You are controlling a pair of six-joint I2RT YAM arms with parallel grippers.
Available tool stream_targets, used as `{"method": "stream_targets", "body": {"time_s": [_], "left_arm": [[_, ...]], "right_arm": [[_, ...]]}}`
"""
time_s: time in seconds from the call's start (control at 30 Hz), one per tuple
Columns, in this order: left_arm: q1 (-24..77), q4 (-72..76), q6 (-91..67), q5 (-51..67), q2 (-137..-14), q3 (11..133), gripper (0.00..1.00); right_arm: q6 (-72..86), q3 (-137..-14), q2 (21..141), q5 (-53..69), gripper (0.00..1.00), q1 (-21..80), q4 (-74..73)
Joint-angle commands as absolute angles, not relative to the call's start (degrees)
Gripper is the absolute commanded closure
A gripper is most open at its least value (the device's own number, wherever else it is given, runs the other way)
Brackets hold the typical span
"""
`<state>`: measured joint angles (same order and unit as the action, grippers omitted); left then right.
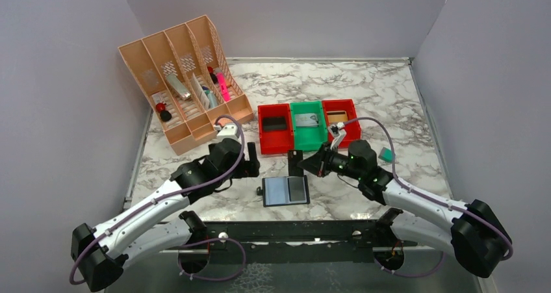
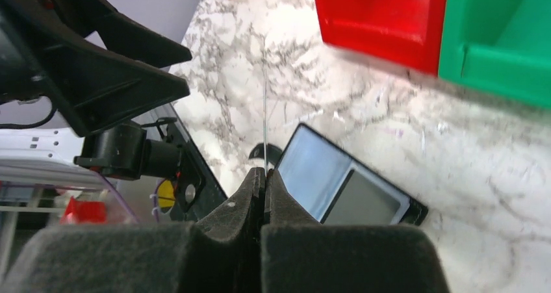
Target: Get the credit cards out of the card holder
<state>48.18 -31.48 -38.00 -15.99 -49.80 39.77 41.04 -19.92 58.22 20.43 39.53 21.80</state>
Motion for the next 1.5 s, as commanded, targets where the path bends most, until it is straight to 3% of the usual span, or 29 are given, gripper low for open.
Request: {"method": "stream_targets", "body": {"time_s": [0.0, 0.27, 0.7, 0.87, 1.07, 1.47], "left_arm": [[45.5, -42.9, -40.1, -27.0, -45.4, 40.4, 0.01], [39.5, -41.0, -33.0, -33.4, -42.5, 41.0, 0.01], [19.5, -30.1, -24.3, -14.2, -48.3, 39.0, 0.01], [19.1, -30.3, -24.3, -15.8, -46.7, 38.8, 0.01], [19.1, -30.3, -24.7, -15.5, -46.2, 38.5, 0.01], [19.1, -30.3, -23.9, -17.1, -46.4, 38.8, 0.01]], "right_arm": [[32.6, -24.8, 57.9, 18.7, 0.99, 39.3, 23.1], [22.5, -32.1, 59.2, 18.2, 0.99, 39.3, 17.3], [2.3, -51.3, 76.8, 5.8, 0.99, 40.2, 3.5], [-10.2, -60.7, 88.2, -2.4, 0.99, 43.2, -2.0], [-25.2, -62.0, 96.0, -9.9, 0.99, 49.2, 4.4], [-38.1, -66.4, 104.9, -18.5, 0.99, 50.3, 11.2]]}}
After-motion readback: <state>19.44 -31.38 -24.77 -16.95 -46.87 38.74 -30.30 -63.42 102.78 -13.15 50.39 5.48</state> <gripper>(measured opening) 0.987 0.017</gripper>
